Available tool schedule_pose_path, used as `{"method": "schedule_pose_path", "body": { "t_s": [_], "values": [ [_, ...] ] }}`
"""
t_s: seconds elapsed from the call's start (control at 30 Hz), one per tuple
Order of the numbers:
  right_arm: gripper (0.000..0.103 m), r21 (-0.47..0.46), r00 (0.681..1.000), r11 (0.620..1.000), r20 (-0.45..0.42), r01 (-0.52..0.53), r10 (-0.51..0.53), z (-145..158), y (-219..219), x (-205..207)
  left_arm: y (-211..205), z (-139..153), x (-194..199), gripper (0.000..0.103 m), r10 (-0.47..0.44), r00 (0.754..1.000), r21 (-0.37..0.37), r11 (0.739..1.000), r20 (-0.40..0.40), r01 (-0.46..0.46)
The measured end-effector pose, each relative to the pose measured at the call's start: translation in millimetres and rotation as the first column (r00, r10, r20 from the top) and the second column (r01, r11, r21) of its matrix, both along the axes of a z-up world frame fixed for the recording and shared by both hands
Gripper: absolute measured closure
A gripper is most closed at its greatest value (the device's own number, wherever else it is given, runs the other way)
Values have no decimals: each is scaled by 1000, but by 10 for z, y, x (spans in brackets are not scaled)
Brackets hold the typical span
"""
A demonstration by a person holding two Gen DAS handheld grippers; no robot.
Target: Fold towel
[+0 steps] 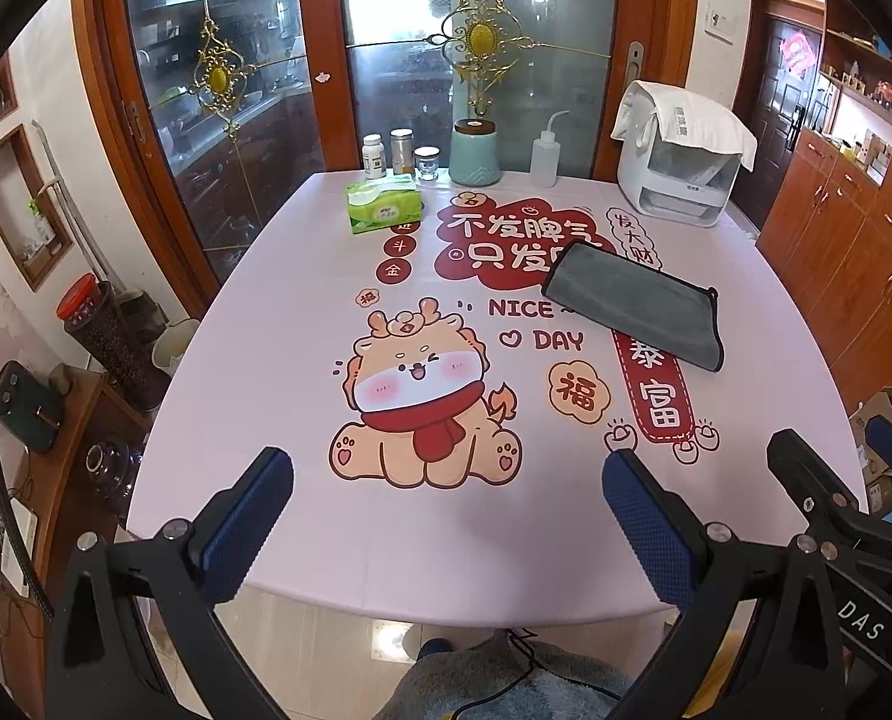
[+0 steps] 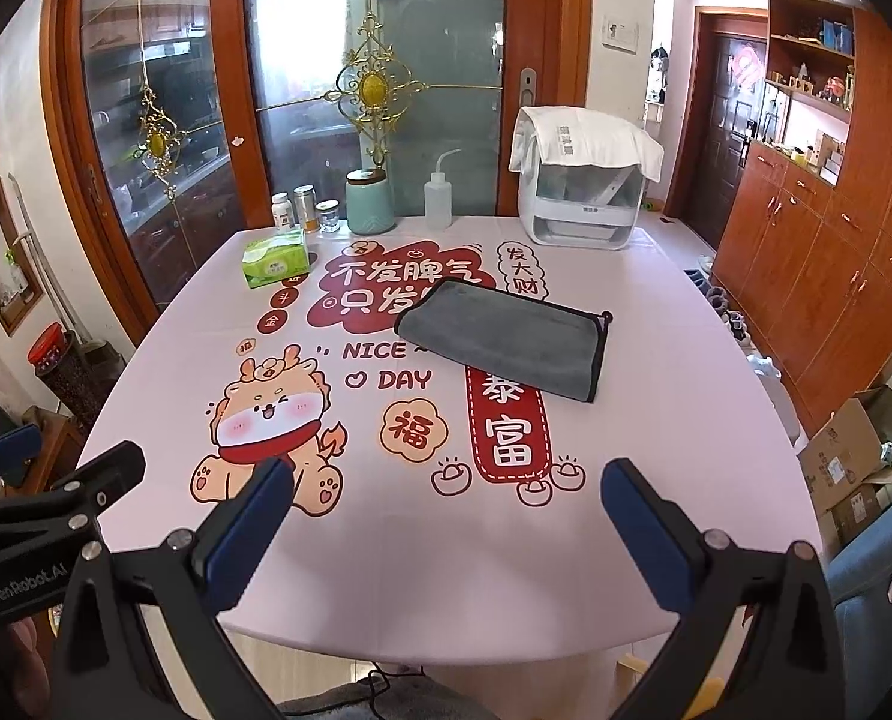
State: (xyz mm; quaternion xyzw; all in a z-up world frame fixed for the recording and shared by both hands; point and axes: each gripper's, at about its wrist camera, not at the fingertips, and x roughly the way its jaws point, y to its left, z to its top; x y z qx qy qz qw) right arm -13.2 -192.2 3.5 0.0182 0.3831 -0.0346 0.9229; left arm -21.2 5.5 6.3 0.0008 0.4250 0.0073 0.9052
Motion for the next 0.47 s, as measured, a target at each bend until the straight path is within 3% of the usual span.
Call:
{"method": "schedule_pose_path", "body": {
  "t_s": [0.47],
  "values": [
    [0, 1, 1000, 1000, -3, -2, 2, -4, -16, -4, 18, 0, -11, 0, -4, 1000, 2, 1000, 3, 4]
  ]
}}
